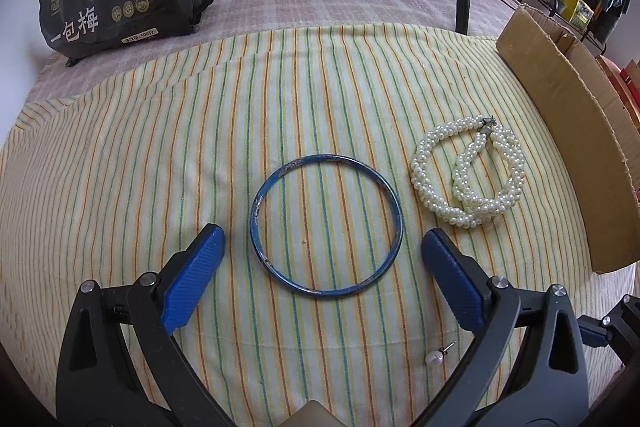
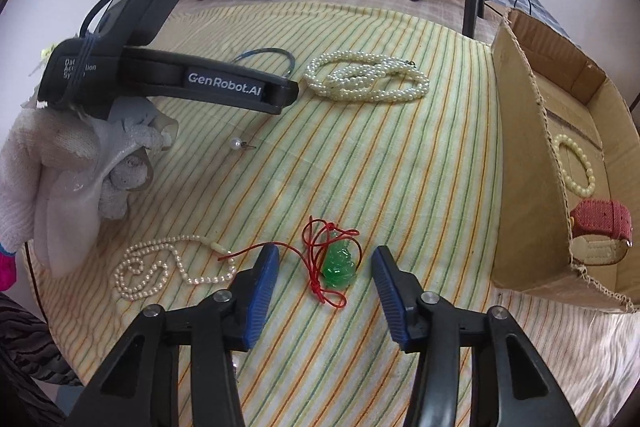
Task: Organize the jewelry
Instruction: 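Grasp the blue bangle with left tool while right tool grasps the green jade pendant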
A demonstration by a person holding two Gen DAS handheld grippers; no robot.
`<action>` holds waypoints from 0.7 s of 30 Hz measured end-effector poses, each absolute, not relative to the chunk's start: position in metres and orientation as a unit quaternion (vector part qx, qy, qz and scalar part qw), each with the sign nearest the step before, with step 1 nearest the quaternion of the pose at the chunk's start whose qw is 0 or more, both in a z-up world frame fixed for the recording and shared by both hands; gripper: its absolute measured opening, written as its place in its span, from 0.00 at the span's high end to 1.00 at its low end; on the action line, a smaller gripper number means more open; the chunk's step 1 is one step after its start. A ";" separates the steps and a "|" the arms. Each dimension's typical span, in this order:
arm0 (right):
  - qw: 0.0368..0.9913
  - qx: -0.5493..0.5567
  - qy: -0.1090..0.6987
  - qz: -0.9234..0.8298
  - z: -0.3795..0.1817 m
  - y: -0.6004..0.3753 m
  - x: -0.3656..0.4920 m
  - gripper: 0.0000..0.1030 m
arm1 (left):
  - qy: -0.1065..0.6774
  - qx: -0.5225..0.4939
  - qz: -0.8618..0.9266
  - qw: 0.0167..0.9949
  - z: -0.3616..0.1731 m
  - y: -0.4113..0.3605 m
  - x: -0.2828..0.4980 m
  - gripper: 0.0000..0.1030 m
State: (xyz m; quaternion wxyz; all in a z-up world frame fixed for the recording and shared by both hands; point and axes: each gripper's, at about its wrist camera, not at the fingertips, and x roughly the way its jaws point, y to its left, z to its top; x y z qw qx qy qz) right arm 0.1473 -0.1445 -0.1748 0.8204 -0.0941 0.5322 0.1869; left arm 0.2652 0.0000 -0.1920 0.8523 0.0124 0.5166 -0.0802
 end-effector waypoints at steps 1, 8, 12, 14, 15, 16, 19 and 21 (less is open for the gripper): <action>0.820 -0.098 0.532 0.188 -0.175 -0.143 0.147 0.58 | 0.515 0.008 -0.081 0.853 -0.191 0.001 0.265 0.02; 0.818 -0.098 0.533 0.192 -0.175 -0.143 0.147 0.72 | 0.506 0.008 -0.075 0.859 -0.187 0.004 0.266 0.19; 0.819 -0.095 0.533 0.192 -0.174 -0.144 0.147 0.78 | 0.503 0.001 -0.073 0.861 -0.185 0.008 0.268 0.27; 0.819 -0.093 0.533 0.192 -0.174 -0.145 0.148 0.81 | 0.501 0.002 -0.074 0.862 -0.186 0.008 0.268 0.27; 0.819 -0.091 0.533 0.192 -0.174 -0.145 0.148 0.84 | 0.499 0.004 -0.074 0.863 -0.185 0.008 0.267 0.27; 0.820 -0.089 0.532 0.192 -0.174 -0.145 0.149 0.86 | 0.498 0.005 -0.073 0.864 -0.185 0.007 0.267 0.27; 0.820 -0.088 0.532 0.195 -0.174 -0.146 0.149 0.86 | 0.496 0.008 -0.072 0.865 -0.185 0.007 0.265 0.27; 0.820 -0.087 0.530 0.195 -0.174 -0.147 0.149 0.86 | 0.496 0.007 -0.069 0.865 -0.185 0.008 0.266 0.28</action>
